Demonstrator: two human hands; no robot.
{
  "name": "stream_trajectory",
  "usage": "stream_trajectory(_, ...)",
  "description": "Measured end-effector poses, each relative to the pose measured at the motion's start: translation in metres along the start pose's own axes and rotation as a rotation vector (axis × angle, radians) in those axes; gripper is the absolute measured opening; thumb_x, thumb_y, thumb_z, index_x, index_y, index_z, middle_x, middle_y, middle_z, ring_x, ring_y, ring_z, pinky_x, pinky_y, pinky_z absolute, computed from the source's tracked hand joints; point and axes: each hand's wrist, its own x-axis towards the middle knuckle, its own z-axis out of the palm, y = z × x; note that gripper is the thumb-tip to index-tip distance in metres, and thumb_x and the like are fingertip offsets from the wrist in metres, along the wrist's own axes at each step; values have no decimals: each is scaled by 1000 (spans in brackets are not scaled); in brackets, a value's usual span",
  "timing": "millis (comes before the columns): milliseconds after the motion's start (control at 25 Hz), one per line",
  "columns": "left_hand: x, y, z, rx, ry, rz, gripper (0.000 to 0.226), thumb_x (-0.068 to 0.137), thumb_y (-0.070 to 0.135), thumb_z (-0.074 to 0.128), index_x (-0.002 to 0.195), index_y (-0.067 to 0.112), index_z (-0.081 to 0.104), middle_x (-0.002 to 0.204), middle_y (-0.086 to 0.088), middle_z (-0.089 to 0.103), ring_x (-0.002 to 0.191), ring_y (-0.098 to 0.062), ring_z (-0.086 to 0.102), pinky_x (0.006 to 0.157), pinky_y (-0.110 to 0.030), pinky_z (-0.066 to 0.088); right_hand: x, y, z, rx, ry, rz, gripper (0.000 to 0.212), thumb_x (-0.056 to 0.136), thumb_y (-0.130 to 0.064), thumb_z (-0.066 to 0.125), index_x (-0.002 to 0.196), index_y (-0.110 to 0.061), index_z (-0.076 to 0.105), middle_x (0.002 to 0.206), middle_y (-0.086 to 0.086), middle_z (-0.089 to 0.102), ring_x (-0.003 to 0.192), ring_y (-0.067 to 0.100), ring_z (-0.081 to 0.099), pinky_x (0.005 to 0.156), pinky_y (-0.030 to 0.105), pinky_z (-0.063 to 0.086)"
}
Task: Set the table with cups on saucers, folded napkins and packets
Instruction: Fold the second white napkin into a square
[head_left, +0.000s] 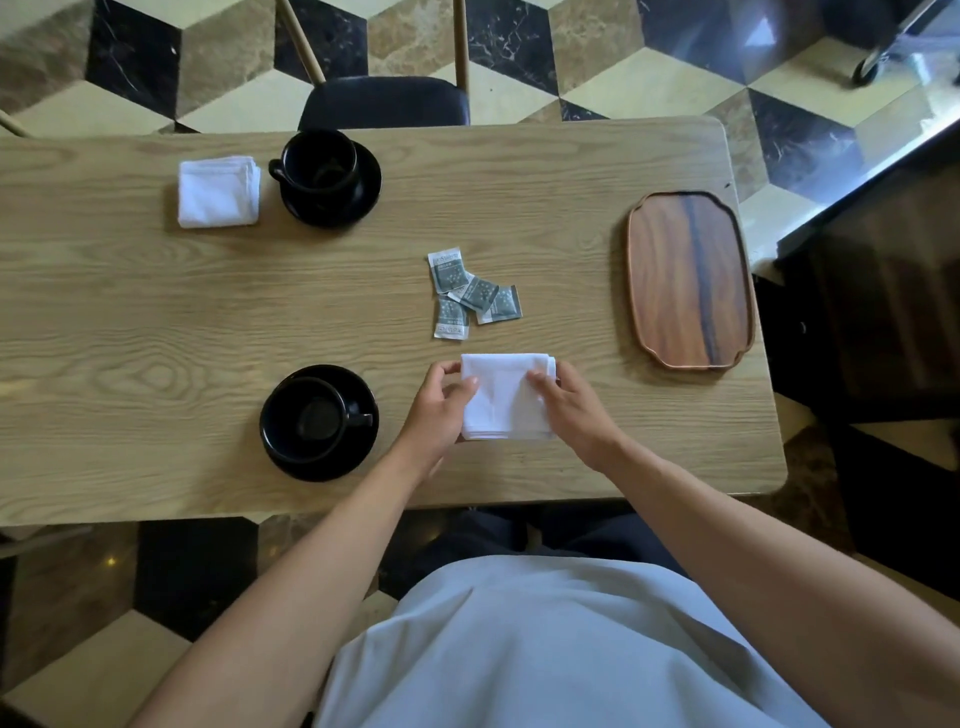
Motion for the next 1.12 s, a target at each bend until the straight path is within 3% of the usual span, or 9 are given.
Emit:
stream_trajectory(80,8,-16,4,68,69,-53,29,93,17,67,117,22,53,121,-13,68,97,-24,69,83,-44,56,7,15,7,-128,9,40,30,104,-31,53,126,-11,56,109,5,68,93,22,67,74,35,53)
stream_trajectory(160,9,-29,6,256,111,-61,47,88,13,71,129,15,49,125,-7,65,108,-22,65,85,-32,54,10,27,9,-272,34,43,37,101,-30,58,131,-9,51,100,0,66,85,16,65,67,26,50)
stream_trajectory(240,4,-38,7,508,145,-12,61,86,17,70,140,14,41,130,-1,59,115,-24,59,82,-28,47,7,33,11,-440,67,-19,51,97,-30,61,142,-12,42,90,-1,61,77,18,62,61,29,45)
stream_trajectory(360,-8,-44,11,967,199,134,70,86,24,64,149,14,34,140,-12,50,123,-35,50,97,-41,44,-3,41,8,-727,124,-151,71,94,-36,62,155,-24,27,118,8,59,103,29,61,81,41,52)
stream_trajectory(480,-15,-49,14,1311,297,535,58,89,19,61,144,7,49,139,-23,51,125,-43,51,101,-53,46,-9,48,2,-923,253,-389,61,99,-40,56,152,-17,38,144,14,45,128,32,48,106,42,42)
stream_trajectory(600,-5,-58,18,1416,220,777,51,101,20,51,148,2,46,158,-23,38,148,-40,33,118,-56,31,-5,58,7,-1059,219,-617,59,104,-34,50,153,-3,39,161,19,33,151,38,26,124,50,21)
stream_trajectory(720,2,-77,19,1480,121,692,62,104,31,44,155,0,30,165,-20,23,154,-34,19,123,-55,21,3,80,12,-1182,93,-714,63,106,-34,50,156,-1,32,166,17,24,155,36,17,126,51,15)
stream_trajectory(880,14,-92,9,1508,132,688,67,102,39,43,153,-3,33,161,-26,29,151,-38,25,120,-56,27,18,98,-1,-1253,92,-737,69,106,-40,41,157,3,24,166,22,18,155,33,15,126,48,17)
stream_trajectory(1120,16,-94,9,1557,96,639,72,102,46,36,157,1,24,164,-24,19,154,-37,17,123,-55,19,24,101,-4,-1275,64,-731,72,106,-44,38,158,2,21,167,22,16,156,32,12,127,46,13)
